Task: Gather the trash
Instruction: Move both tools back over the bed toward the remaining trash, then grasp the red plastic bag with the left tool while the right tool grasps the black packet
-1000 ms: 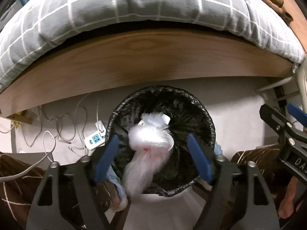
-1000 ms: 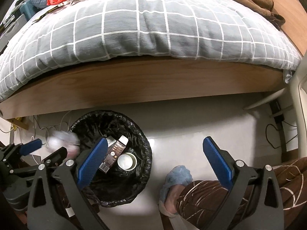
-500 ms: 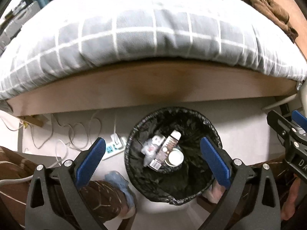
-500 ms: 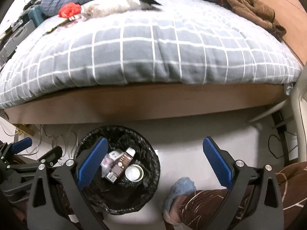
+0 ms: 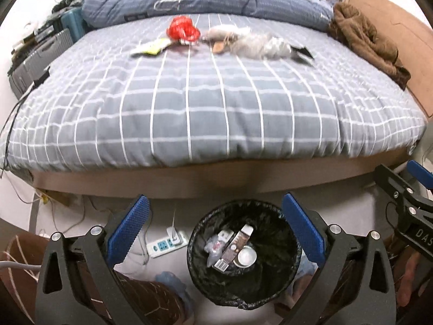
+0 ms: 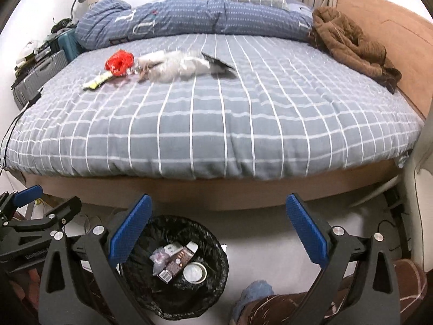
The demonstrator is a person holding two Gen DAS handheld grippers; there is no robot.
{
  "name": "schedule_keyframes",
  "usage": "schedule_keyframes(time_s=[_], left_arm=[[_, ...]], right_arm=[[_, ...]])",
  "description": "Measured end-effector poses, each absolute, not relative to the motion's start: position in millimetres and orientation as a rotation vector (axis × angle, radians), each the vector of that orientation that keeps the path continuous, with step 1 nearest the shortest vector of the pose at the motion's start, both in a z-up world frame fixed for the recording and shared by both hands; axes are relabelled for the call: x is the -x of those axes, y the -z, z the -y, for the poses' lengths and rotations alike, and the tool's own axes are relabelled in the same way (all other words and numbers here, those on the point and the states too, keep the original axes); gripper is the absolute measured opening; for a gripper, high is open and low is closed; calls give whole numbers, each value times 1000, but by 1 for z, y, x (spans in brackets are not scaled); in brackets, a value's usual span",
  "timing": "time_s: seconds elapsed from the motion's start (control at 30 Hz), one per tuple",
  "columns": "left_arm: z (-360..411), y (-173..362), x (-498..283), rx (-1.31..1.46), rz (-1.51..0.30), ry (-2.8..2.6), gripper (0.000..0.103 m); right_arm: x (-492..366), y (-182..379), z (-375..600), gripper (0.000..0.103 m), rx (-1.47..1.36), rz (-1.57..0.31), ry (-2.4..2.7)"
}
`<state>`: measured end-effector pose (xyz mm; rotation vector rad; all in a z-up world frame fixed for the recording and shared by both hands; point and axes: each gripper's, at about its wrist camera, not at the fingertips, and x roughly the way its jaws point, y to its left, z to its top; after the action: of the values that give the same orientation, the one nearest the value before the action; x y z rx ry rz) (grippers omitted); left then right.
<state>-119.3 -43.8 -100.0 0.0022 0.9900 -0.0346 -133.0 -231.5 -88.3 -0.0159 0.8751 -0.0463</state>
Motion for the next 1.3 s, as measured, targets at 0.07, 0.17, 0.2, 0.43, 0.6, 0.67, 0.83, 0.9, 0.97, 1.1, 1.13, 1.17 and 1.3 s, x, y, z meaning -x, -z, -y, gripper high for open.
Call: schedule_keyframes(time_s=[0.07, 0.17, 0.2, 0.43, 0.6, 0.67, 0.83, 0.9, 0.97, 1.1, 1.13, 1.17, 1.3], left_arm=[[43, 94, 116, -3, -975, 28, 97], [37, 82, 110, 4, -957, 20, 97], [35, 78, 106, 7, -951, 13, 97], [22, 61, 83, 24, -932, -5, 97], [15, 46, 57, 29, -911, -20, 97], [12, 41, 46, 28, -903, -24, 97], [4, 31, 8, 33, -883, -35, 97], [1, 29, -7, 33, -879, -40, 97], [-3, 28, -21, 32, -876, -43, 97], [-8, 30, -56, 35, -870, -47, 97], [-9, 31, -66, 34, -867, -50, 97], [-11, 31, -74, 33, -866, -52, 97], [-16, 35, -111, 44, -864, -54, 97]], right_arm=[[130, 81, 233, 95, 19, -860, 45], [124, 72, 233, 95, 25, -841, 41], [122, 69, 234, 95, 25, -837, 39], [99, 58, 233, 95, 30, -823, 31], [75, 49, 229, 95, 41, -812, 16], [63, 44, 228, 95, 47, -800, 11], [31, 33, 226, 95, 56, -774, 0], [15, 30, 225, 95, 60, -766, -1], [-3, 28, 226, 95, 63, -761, -1], [-35, 26, 228, 93, 67, -750, 0], [-46, 27, 229, 92, 68, -751, -1], [-56, 28, 229, 91, 68, -751, -1], [-89, 34, 230, 86, 62, -759, -6]])
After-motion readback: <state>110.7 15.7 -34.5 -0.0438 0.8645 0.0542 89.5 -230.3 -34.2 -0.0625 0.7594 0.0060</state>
